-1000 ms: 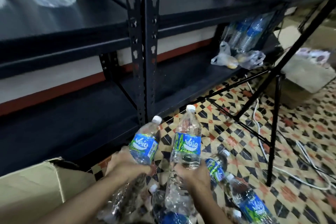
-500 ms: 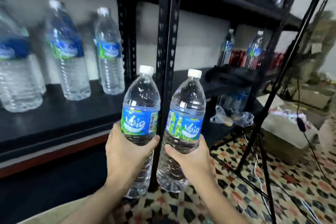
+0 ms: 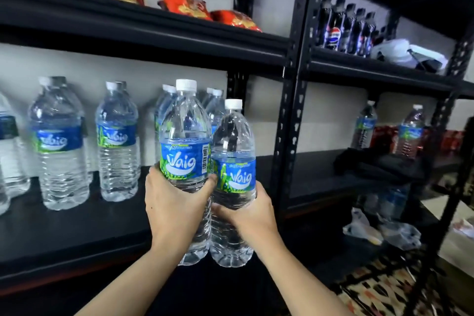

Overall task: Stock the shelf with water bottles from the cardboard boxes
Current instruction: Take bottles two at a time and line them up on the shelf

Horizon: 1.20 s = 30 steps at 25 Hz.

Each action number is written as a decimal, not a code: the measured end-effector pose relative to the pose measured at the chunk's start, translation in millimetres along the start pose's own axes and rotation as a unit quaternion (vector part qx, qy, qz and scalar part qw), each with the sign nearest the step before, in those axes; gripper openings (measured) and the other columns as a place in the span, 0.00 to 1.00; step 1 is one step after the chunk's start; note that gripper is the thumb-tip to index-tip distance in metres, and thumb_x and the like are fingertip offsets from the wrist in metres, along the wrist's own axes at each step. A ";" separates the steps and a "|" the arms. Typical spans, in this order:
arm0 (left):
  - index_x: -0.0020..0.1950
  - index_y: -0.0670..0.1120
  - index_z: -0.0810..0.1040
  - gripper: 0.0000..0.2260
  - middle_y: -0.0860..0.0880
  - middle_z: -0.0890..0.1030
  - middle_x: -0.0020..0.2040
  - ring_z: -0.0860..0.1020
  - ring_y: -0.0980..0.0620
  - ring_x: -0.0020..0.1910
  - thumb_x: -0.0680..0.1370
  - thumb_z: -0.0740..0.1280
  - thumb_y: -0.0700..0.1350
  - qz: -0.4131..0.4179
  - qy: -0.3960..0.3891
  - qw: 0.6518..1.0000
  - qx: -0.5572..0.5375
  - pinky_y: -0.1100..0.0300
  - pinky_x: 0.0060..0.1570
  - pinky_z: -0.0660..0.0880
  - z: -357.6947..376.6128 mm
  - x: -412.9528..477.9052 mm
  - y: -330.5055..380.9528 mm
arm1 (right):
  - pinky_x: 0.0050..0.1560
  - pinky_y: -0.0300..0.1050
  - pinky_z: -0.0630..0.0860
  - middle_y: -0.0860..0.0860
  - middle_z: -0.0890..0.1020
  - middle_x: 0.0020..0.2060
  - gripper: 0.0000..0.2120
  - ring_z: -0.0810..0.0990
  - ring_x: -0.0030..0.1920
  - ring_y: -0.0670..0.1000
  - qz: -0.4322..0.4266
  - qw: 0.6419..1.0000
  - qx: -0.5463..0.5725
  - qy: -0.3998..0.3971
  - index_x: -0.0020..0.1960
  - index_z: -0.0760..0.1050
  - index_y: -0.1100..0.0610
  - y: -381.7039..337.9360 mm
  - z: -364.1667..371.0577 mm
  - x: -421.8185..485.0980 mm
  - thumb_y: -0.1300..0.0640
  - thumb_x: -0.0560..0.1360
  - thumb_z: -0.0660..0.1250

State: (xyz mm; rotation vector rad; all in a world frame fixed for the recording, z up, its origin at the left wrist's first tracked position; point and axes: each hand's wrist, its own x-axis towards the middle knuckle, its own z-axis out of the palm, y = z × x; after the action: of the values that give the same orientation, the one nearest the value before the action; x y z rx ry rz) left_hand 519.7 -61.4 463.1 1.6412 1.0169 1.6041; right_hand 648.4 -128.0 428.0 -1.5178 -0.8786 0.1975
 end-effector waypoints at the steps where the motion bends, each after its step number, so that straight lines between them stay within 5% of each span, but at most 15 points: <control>1: 0.61 0.44 0.71 0.35 0.47 0.77 0.56 0.75 0.45 0.59 0.62 0.81 0.58 -0.002 0.005 1.000 -0.004 0.49 0.61 0.73 0.1 5.9 -0.5 | 0.51 0.42 0.80 0.42 0.86 0.47 0.32 0.84 0.47 0.38 -0.002 1.000 0.001 -0.004 0.57 0.77 0.48 -1.5 5.4 6.2 0.53 0.56 0.86; 6: 0.62 0.44 0.71 0.36 0.47 0.77 0.56 0.75 0.45 0.60 0.62 0.81 0.58 0.005 0.023 1.000 -0.006 0.50 0.61 0.71 9.5 39.7 -6.7 | 0.52 0.41 0.80 0.43 0.85 0.48 0.34 0.84 0.48 0.39 -0.006 1.000 0.002 -0.012 0.57 0.76 0.47 -6.1 23.4 47.3 0.50 0.55 0.86; 12: 0.63 0.44 0.71 0.35 0.48 0.76 0.56 0.73 0.47 0.58 0.63 0.81 0.56 0.016 0.028 0.999 -0.011 0.53 0.60 0.68 25.8 62.9 -13.3 | 0.41 0.28 0.68 0.41 0.81 0.49 0.33 0.76 0.46 0.34 -0.012 1.000 -0.012 0.023 0.58 0.73 0.49 -5.0 23.0 112.0 0.50 0.58 0.86; 16: 0.62 0.46 0.71 0.35 0.50 0.76 0.55 0.70 0.54 0.53 0.63 0.81 0.58 0.019 0.020 1.000 -0.008 0.59 0.56 0.66 35.0 71.1 -21.8 | 0.49 0.38 0.75 0.45 0.83 0.50 0.37 0.82 0.51 0.45 -0.002 1.000 -0.019 0.023 0.60 0.73 0.51 21.1 31.1 143.0 0.52 0.57 0.86; 20: 0.65 0.46 0.71 0.38 0.49 0.76 0.57 0.73 0.49 0.59 0.62 0.80 0.59 0.020 0.029 0.999 -0.002 0.54 0.62 0.68 40.7 74.9 -32.6 | 0.59 0.50 0.78 0.46 0.83 0.52 0.41 0.83 0.53 0.47 0.002 1.000 -0.018 0.005 0.63 0.72 0.50 45.4 37.6 152.5 0.47 0.54 0.84; 26: 0.64 0.46 0.72 0.37 0.49 0.78 0.56 0.75 0.46 0.60 0.61 0.80 0.60 0.008 0.036 0.999 0.006 0.49 0.63 0.72 43.5 79.8 -39.7 | 0.48 0.34 0.73 0.38 0.78 0.54 0.39 0.76 0.52 0.35 0.022 0.997 -0.005 -0.073 0.67 0.63 0.43 63.5 27.5 134.4 0.50 0.64 0.82; 30: 0.65 0.46 0.71 0.37 0.50 0.77 0.56 0.75 0.47 0.60 0.62 0.80 0.60 0.013 0.034 0.999 0.006 0.48 0.64 0.71 42.2 77.5 -38.7 | 0.57 0.45 0.78 0.39 0.81 0.53 0.35 0.81 0.53 0.40 0.049 0.995 -0.056 -0.071 0.61 0.66 0.38 95.7 25.8 114.8 0.50 0.62 0.82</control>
State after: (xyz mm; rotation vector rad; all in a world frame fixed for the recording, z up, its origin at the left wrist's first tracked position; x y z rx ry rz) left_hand 555.1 28.1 467.2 1.6235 1.0447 1.6845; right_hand 750.4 -26.9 379.2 -1.6684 -0.9399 0.3363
